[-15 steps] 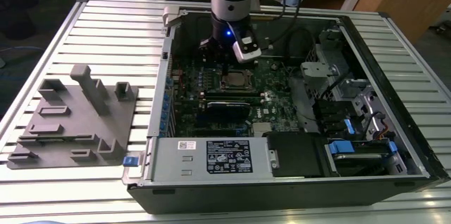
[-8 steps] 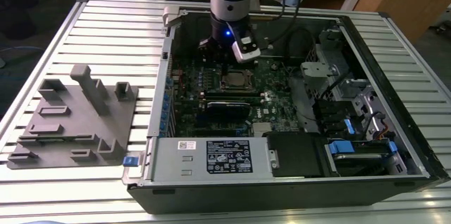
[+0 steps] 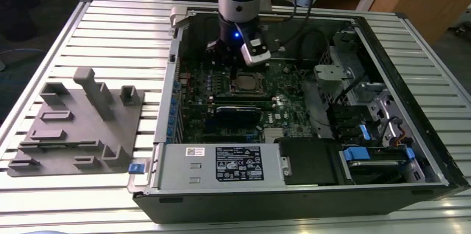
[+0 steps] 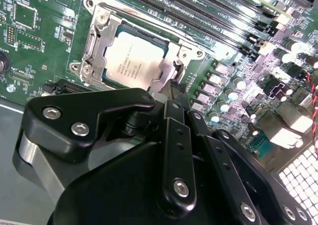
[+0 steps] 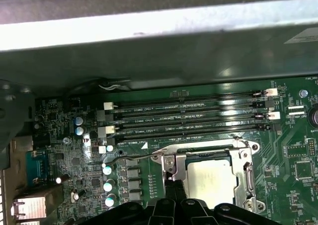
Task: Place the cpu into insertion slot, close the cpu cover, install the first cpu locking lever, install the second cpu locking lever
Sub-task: 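Close the cpu cover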
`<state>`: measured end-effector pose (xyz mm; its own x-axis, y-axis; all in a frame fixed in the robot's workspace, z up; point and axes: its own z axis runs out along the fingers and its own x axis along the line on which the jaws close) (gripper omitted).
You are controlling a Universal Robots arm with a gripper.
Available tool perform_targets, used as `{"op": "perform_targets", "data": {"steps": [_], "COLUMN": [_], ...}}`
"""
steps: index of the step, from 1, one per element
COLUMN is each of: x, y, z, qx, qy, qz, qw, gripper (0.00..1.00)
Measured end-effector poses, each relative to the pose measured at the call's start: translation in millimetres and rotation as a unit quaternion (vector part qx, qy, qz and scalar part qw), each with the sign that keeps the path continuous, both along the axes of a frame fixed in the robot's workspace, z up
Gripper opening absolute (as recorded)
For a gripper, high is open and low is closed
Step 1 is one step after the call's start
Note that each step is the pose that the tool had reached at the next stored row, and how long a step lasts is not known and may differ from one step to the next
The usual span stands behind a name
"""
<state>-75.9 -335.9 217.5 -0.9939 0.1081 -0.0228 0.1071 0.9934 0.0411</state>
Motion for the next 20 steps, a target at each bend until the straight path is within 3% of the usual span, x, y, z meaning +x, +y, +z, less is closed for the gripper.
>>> {"op": "perform_targets", "data": {"steps": [15, 20], "x": [-0.2, -0.5], "y": [0.4, 0.5], "z": [-1.5, -5.1], "qx": [0.0001, 0.0001], "qy": [0.0000, 0.0000], "qz": [0.000, 0.000], "qw": [1.00000, 1.00000], "gripper": [0.11, 0.11]}}
